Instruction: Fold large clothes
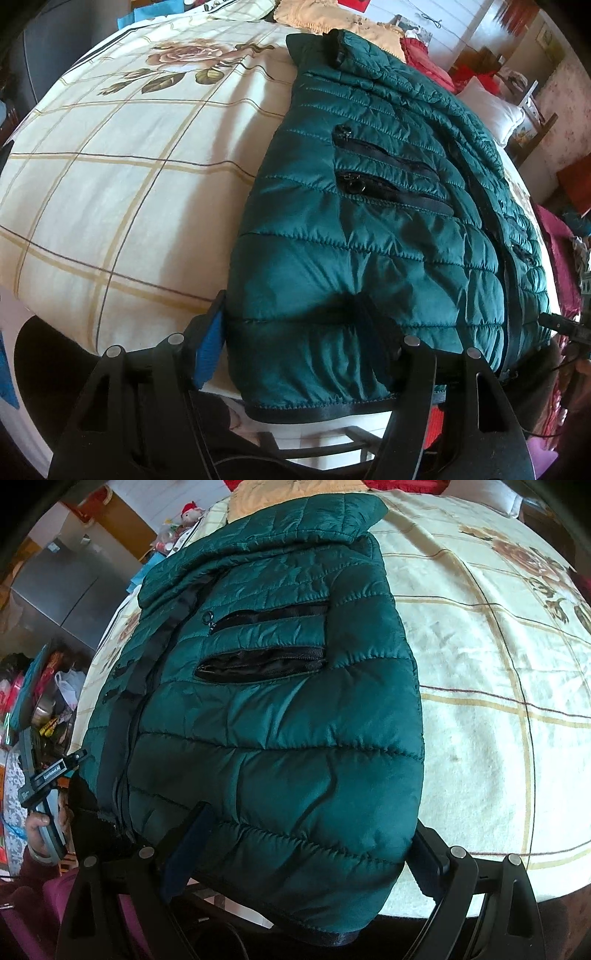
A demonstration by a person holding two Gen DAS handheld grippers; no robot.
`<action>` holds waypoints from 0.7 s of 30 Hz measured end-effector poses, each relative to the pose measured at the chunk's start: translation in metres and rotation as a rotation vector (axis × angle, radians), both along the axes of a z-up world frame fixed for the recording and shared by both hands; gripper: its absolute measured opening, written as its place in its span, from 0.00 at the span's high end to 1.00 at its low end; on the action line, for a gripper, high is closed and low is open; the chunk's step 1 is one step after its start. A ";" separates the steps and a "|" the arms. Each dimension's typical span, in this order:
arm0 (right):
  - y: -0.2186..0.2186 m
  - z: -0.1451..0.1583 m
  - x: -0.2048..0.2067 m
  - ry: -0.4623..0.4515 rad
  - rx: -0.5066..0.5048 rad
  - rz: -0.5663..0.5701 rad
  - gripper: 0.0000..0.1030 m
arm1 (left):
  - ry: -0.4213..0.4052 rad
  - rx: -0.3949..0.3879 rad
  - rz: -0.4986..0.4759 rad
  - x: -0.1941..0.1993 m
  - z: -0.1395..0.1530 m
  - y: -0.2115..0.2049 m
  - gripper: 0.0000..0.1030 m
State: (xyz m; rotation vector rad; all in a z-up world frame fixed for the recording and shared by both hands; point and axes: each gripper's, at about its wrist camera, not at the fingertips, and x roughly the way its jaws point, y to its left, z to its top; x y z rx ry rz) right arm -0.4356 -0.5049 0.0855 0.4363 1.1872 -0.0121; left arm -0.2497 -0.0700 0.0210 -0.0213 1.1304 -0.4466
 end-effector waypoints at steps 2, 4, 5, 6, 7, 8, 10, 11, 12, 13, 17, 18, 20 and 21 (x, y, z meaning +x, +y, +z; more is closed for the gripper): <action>0.001 0.000 0.001 -0.004 0.014 0.009 0.08 | -0.004 0.005 -0.001 -0.001 0.000 0.000 0.35; 0.001 0.000 0.000 -0.010 0.017 0.013 0.09 | -0.009 0.011 -0.002 -0.001 0.000 -0.002 0.35; 0.002 0.000 -0.001 -0.013 0.019 0.015 0.09 | -0.011 0.013 -0.003 -0.001 0.000 -0.002 0.34; 0.002 0.000 -0.001 -0.018 0.021 0.017 0.09 | -0.012 0.014 -0.004 -0.002 0.000 -0.003 0.34; 0.001 0.000 -0.002 -0.022 0.024 0.013 0.10 | -0.013 0.016 -0.006 -0.002 0.000 -0.003 0.34; 0.001 0.000 -0.003 -0.026 0.028 0.008 0.12 | -0.012 0.016 -0.008 -0.002 0.000 -0.004 0.32; 0.000 0.001 -0.004 -0.033 0.028 0.006 0.16 | -0.012 0.015 -0.013 -0.003 -0.001 -0.004 0.30; 0.000 0.001 -0.005 -0.036 0.022 0.008 0.22 | -0.017 0.019 -0.017 -0.003 -0.001 -0.005 0.30; 0.000 0.002 -0.006 -0.038 0.019 0.011 0.25 | -0.020 0.023 -0.021 -0.004 -0.001 -0.006 0.29; -0.001 0.002 -0.008 -0.039 0.019 0.013 0.26 | -0.023 0.027 -0.024 -0.004 -0.002 -0.007 0.28; 0.000 0.002 -0.009 -0.035 0.012 0.052 0.35 | -0.022 0.036 -0.027 -0.003 -0.002 -0.008 0.28; 0.000 0.002 -0.010 -0.036 0.011 0.061 0.36 | -0.022 0.036 -0.029 -0.003 -0.002 -0.008 0.27; 0.000 0.002 -0.009 -0.042 0.018 0.071 0.36 | -0.026 0.034 -0.037 -0.004 -0.002 -0.009 0.25; 0.000 0.002 -0.009 -0.044 0.021 0.073 0.36 | -0.031 0.039 -0.040 -0.004 -0.003 -0.010 0.24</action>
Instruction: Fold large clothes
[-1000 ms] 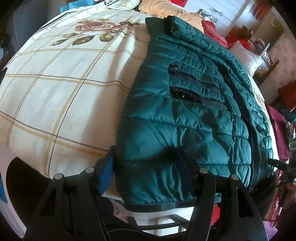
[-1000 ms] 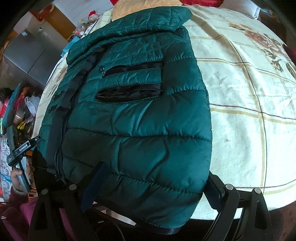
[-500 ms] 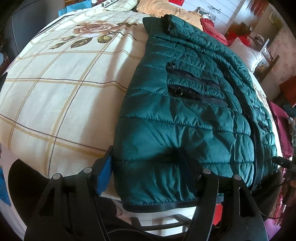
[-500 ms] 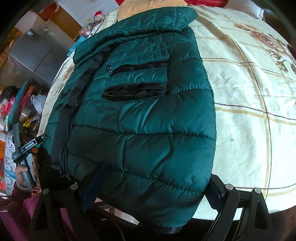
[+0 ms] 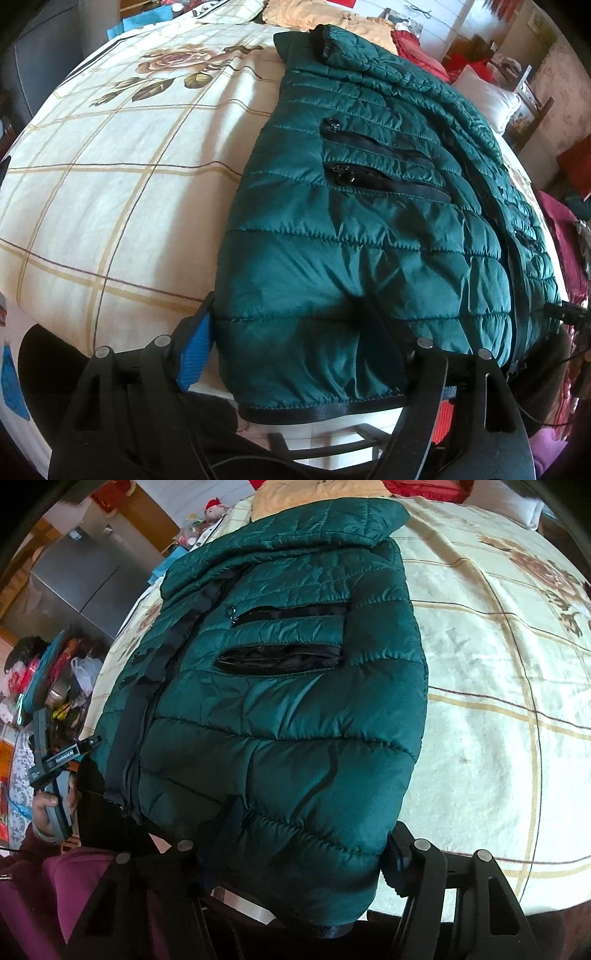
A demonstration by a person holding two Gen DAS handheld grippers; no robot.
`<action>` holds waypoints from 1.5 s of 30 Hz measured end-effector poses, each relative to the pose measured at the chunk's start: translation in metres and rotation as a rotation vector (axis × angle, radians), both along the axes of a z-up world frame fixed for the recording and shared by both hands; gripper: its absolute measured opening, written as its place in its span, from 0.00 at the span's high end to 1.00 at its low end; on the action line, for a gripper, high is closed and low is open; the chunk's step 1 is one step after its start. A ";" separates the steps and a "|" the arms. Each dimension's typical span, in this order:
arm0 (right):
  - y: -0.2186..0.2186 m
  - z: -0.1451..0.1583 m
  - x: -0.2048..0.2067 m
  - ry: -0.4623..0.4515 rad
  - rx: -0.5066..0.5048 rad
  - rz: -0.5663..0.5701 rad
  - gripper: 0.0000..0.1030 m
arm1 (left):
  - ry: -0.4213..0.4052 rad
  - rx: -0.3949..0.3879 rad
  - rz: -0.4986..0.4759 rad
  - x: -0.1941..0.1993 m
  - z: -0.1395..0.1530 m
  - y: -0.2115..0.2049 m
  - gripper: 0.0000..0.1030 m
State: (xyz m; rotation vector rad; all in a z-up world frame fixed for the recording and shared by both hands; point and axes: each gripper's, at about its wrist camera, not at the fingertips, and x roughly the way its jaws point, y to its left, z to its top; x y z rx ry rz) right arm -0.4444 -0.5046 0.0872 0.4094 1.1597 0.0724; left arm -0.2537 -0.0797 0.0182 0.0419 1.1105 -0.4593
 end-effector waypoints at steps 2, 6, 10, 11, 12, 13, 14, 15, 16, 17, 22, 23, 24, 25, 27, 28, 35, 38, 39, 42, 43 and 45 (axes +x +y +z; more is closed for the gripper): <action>0.001 0.000 0.000 -0.005 -0.005 0.005 0.40 | -0.008 0.009 0.000 -0.002 0.000 -0.001 0.24; 0.008 0.003 0.002 -0.030 -0.024 0.022 0.65 | -0.001 0.017 -0.016 -0.002 0.000 -0.003 0.28; 0.009 0.013 0.006 -0.062 -0.015 0.040 0.76 | -0.010 0.010 -0.049 -0.005 0.006 -0.004 0.56; 0.006 0.017 0.007 -0.075 0.007 0.034 0.77 | -0.017 0.015 -0.060 -0.006 0.008 -0.005 0.64; 0.004 0.022 0.008 -0.088 0.025 0.027 0.79 | -0.025 0.020 -0.068 -0.007 0.011 -0.006 0.71; 0.001 0.028 0.009 -0.110 0.049 0.020 0.80 | -0.031 0.017 -0.068 -0.007 0.014 -0.005 0.75; -0.001 0.035 0.011 -0.132 0.069 0.017 0.80 | -0.036 0.002 -0.063 -0.006 0.019 -0.003 0.82; -0.003 0.042 0.013 -0.155 0.083 0.017 0.81 | -0.037 -0.014 -0.060 -0.005 0.023 -0.002 0.85; -0.005 0.047 0.014 -0.171 0.090 0.017 0.81 | -0.039 -0.035 -0.060 -0.002 0.029 -0.001 0.86; -0.007 0.052 0.017 -0.188 0.095 0.018 0.81 | -0.047 -0.057 -0.062 -0.001 0.036 0.000 0.87; -0.013 0.084 0.039 -0.274 0.092 0.013 0.81 | -0.139 -0.118 -0.064 0.008 0.072 -0.002 0.88; -0.014 0.088 0.044 -0.287 0.089 0.009 0.81 | -0.156 -0.131 -0.054 0.013 0.080 -0.002 0.88; -0.017 0.095 0.051 -0.307 0.084 0.000 0.81 | -0.168 -0.141 -0.045 0.017 0.086 -0.002 0.88; -0.019 0.099 0.055 -0.318 0.079 -0.005 0.81 | -0.181 -0.156 -0.030 0.022 0.093 -0.002 0.88; -0.026 0.108 0.066 -0.340 0.066 -0.024 0.81 | -0.197 -0.192 0.002 0.036 0.104 0.000 0.88; -0.030 0.111 0.073 -0.347 0.066 -0.039 0.81 | -0.203 -0.206 0.015 0.043 0.108 -0.001 0.88; -0.054 0.125 0.123 -0.368 0.046 -0.123 0.81 | -0.264 -0.268 0.088 0.098 0.135 -0.023 0.88; -0.066 0.130 0.147 -0.374 0.040 -0.159 0.81 | -0.283 -0.267 0.113 0.128 0.141 -0.038 0.88; -0.071 0.132 0.155 -0.374 0.032 -0.171 0.81 | -0.283 -0.266 0.121 0.140 0.143 -0.043 0.88; -0.081 0.132 0.183 -0.367 0.014 -0.206 0.81 | -0.271 -0.266 0.154 0.174 0.143 -0.056 0.88; -0.086 0.132 0.190 -0.364 0.011 -0.216 0.81 | -0.264 -0.263 0.162 0.185 0.141 -0.062 0.88; -0.095 0.129 0.211 -0.353 0.009 -0.243 0.81 | -0.268 -0.251 0.176 0.203 0.139 -0.072 0.88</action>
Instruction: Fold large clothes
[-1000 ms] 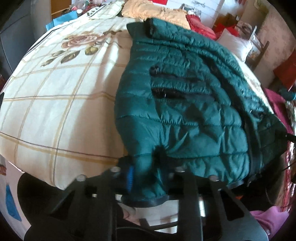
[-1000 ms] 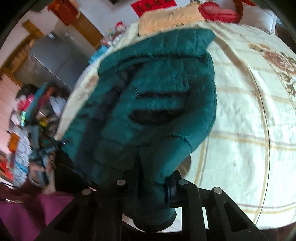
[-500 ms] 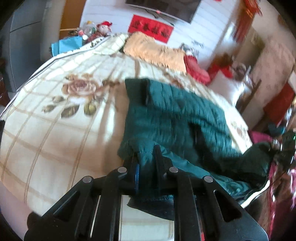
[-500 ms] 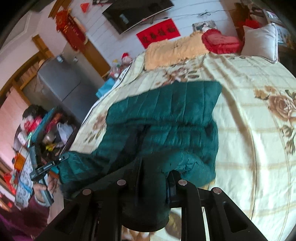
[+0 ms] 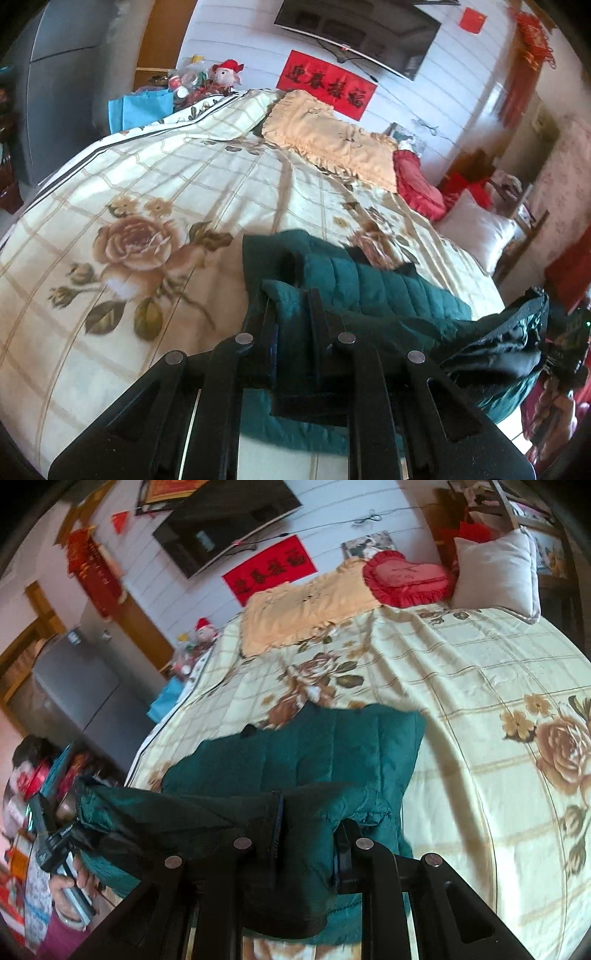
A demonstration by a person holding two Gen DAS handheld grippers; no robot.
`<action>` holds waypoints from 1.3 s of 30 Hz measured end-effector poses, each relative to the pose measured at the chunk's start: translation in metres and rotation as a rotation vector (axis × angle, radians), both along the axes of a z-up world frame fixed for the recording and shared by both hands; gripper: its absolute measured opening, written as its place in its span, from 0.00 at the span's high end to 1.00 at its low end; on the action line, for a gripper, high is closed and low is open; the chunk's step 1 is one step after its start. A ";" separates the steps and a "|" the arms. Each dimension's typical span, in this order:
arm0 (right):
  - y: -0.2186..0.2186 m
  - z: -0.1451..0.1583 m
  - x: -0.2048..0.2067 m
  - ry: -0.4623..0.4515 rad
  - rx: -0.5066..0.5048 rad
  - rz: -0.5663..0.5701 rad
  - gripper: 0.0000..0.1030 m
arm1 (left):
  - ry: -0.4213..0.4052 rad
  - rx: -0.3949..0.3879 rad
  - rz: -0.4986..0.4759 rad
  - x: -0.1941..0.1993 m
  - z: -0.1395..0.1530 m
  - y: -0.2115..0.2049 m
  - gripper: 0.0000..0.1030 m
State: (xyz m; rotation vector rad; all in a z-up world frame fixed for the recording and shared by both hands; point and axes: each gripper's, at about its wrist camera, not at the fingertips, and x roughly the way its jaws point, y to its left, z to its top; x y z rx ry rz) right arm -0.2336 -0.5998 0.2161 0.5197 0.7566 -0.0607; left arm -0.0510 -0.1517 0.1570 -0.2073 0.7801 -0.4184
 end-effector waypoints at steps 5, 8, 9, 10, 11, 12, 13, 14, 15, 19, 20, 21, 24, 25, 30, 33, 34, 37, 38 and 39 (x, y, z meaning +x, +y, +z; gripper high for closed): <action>-0.022 -0.008 0.041 0.027 0.005 -0.052 0.81 | 0.002 0.049 0.043 0.043 -0.008 -0.023 0.88; -0.036 -0.022 0.064 0.063 0.005 -0.089 0.81 | 0.015 0.066 0.070 0.065 -0.018 -0.033 0.88; -0.041 -0.027 0.071 0.073 0.008 -0.101 0.81 | 0.021 0.075 0.078 0.072 -0.023 -0.036 0.88; -0.044 -0.032 0.078 0.080 0.011 -0.109 0.81 | 0.021 0.087 0.084 0.078 -0.027 -0.040 0.88; -0.047 -0.037 0.085 0.087 0.012 -0.116 0.81 | 0.017 0.101 0.090 0.084 -0.032 -0.044 0.88; -0.049 -0.040 0.090 0.090 0.010 -0.121 0.81 | 0.015 0.116 0.092 0.089 -0.035 -0.048 0.88; -0.052 -0.045 0.095 0.093 0.008 -0.128 0.81 | 0.012 0.136 0.095 0.094 -0.039 -0.053 0.88; -0.053 -0.048 0.099 0.094 0.009 -0.135 0.81 | 0.010 0.157 0.097 0.099 -0.044 -0.057 0.88; -0.056 -0.052 0.105 0.096 0.012 -0.145 0.81 | 0.013 0.174 0.097 0.103 -0.048 -0.061 0.88; -0.067 -0.075 0.121 0.107 0.064 -0.185 0.82 | 0.057 0.185 0.098 0.121 -0.071 -0.068 0.88; -0.069 -0.080 0.123 0.107 0.081 -0.192 0.80 | 0.064 0.174 0.101 0.123 -0.075 -0.068 0.87; -0.071 -0.086 0.126 0.100 0.109 -0.193 0.75 | 0.070 0.153 0.109 0.125 -0.079 -0.067 0.87; -0.079 -0.093 0.124 0.035 0.206 -0.206 0.66 | 0.086 0.104 0.102 0.129 -0.082 -0.062 0.86; -0.080 -0.092 0.122 0.025 0.216 -0.210 0.64 | 0.096 0.094 0.089 0.131 -0.082 -0.061 0.85; -0.072 -0.055 0.106 -0.070 0.132 -0.241 0.07 | 0.131 -0.036 0.038 0.135 -0.065 -0.045 0.73; -0.059 -0.028 0.096 -0.114 0.065 -0.242 0.07 | 0.059 -0.071 0.065 0.125 -0.046 -0.036 0.38; -0.052 -0.021 0.094 -0.133 0.051 -0.220 0.07 | 0.015 -0.076 0.097 0.118 -0.039 -0.032 0.33; -0.014 -0.012 0.103 -0.119 -0.045 -0.109 0.07 | -0.051 -0.091 0.097 0.103 -0.025 -0.034 0.28; -0.001 -0.014 0.109 -0.100 -0.083 -0.073 0.07 | -0.054 -0.073 0.082 0.099 -0.024 -0.040 0.28; 0.020 -0.017 0.119 -0.072 -0.131 -0.017 0.07 | -0.057 -0.057 0.073 0.096 -0.024 -0.045 0.28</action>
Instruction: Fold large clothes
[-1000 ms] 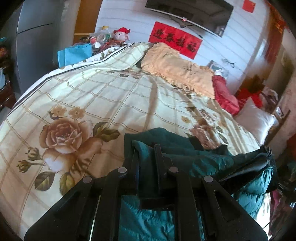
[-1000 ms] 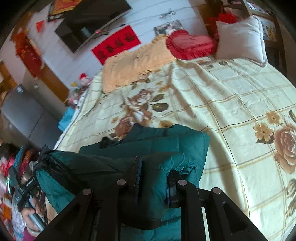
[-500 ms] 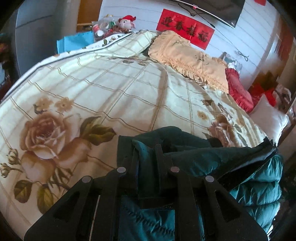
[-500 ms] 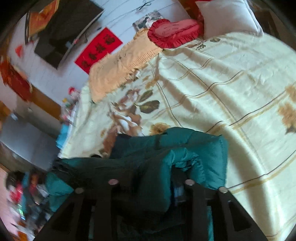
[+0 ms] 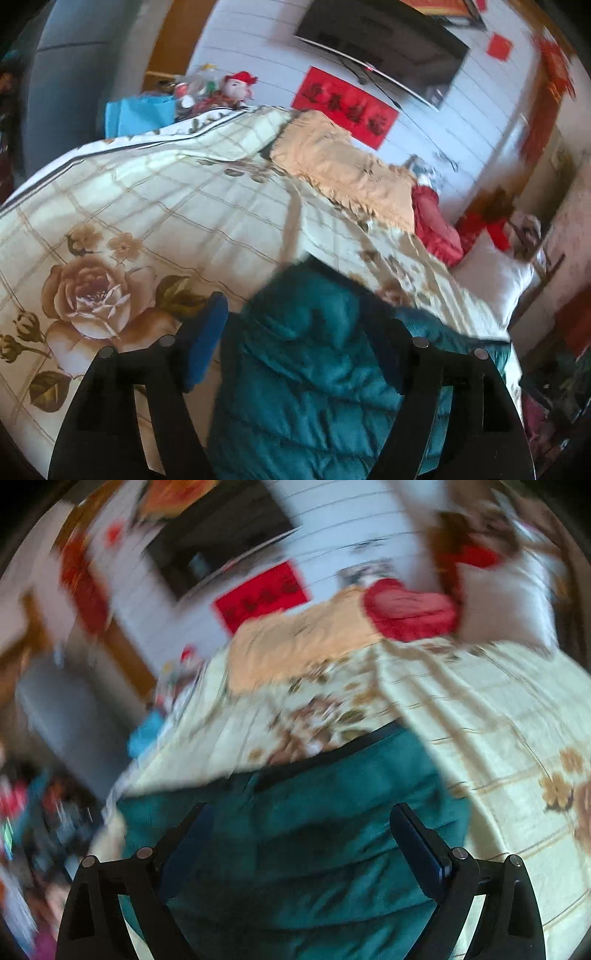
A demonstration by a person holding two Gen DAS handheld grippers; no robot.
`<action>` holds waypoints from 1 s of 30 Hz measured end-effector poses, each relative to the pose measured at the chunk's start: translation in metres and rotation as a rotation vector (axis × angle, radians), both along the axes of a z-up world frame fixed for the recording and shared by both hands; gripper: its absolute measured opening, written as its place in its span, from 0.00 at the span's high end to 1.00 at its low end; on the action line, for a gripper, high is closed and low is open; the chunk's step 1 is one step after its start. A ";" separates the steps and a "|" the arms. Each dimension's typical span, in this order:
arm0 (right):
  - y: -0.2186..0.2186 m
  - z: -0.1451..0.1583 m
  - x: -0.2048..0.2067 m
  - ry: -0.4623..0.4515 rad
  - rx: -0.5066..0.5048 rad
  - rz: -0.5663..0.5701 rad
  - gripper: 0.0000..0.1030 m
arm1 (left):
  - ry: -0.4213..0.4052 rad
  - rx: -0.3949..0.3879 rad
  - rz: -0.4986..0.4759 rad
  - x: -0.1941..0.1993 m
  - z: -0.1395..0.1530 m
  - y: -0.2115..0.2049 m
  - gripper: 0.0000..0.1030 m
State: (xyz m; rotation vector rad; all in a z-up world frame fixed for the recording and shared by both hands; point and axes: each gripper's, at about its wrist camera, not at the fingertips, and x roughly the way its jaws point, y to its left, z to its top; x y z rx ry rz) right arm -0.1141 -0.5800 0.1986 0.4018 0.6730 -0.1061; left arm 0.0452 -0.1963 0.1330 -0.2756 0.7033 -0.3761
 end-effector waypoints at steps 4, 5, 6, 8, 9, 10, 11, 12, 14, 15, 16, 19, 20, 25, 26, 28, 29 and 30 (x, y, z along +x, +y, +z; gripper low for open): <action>0.052 -0.023 0.034 0.063 -0.108 0.108 0.14 | 0.016 0.121 -0.067 -0.010 -0.012 -0.038 0.28; 0.060 -0.031 0.042 0.079 -0.129 0.119 0.16 | 0.030 0.157 -0.080 -0.010 -0.018 -0.046 0.28; 0.069 -0.041 0.054 0.102 -0.149 0.128 0.16 | 0.047 0.214 -0.080 -0.007 -0.026 -0.056 0.28; 0.075 -0.057 0.072 0.139 -0.194 0.114 0.16 | 0.063 0.297 -0.070 -0.001 -0.042 -0.071 0.28; 0.076 -0.064 0.081 0.157 -0.218 0.101 0.16 | 0.068 0.319 -0.066 0.002 -0.048 -0.074 0.28; 0.075 -0.070 0.086 0.166 -0.230 0.094 0.16 | 0.072 0.335 -0.061 0.006 -0.053 -0.077 0.28; 0.074 -0.076 0.090 0.174 -0.236 0.089 0.16 | 0.078 0.341 -0.057 0.011 -0.057 -0.079 0.28; 0.072 -0.084 0.098 0.198 -0.240 0.080 0.16 | 0.080 0.343 -0.053 0.014 -0.060 -0.080 0.27; 0.067 -0.094 0.110 0.230 -0.234 0.068 0.16 | 0.083 0.354 -0.047 0.021 -0.066 -0.083 0.25; 0.063 -0.098 0.114 0.235 -0.229 0.062 0.16 | 0.081 0.367 -0.047 0.024 -0.069 -0.086 0.24; 0.061 -0.100 0.116 0.235 -0.224 0.055 0.16 | 0.075 0.374 -0.046 0.026 -0.071 -0.088 0.24; 0.057 -0.107 0.121 0.237 -0.208 0.040 0.15 | 0.075 0.384 -0.049 0.030 -0.077 -0.091 0.22; 0.056 -0.107 0.122 0.244 -0.208 0.042 0.15 | 0.081 0.384 -0.052 0.032 -0.079 -0.091 0.21; 0.054 -0.079 0.103 0.220 -0.172 0.051 0.16 | 0.087 0.379 -0.064 0.033 -0.079 -0.090 0.21; 0.050 -0.069 0.091 0.185 -0.173 0.045 0.16 | 0.089 0.378 -0.063 0.033 -0.079 -0.090 0.21; 0.045 -0.055 0.074 0.153 -0.207 0.026 0.16 | 0.092 0.375 -0.063 0.033 -0.079 -0.090 0.21; 0.039 -0.050 0.066 0.147 -0.234 0.011 0.16 | 0.091 0.376 -0.063 0.033 -0.079 -0.091 0.21; 0.033 -0.047 0.061 0.147 -0.258 -0.007 0.16 | 0.090 0.378 -0.063 0.033 -0.079 -0.091 0.20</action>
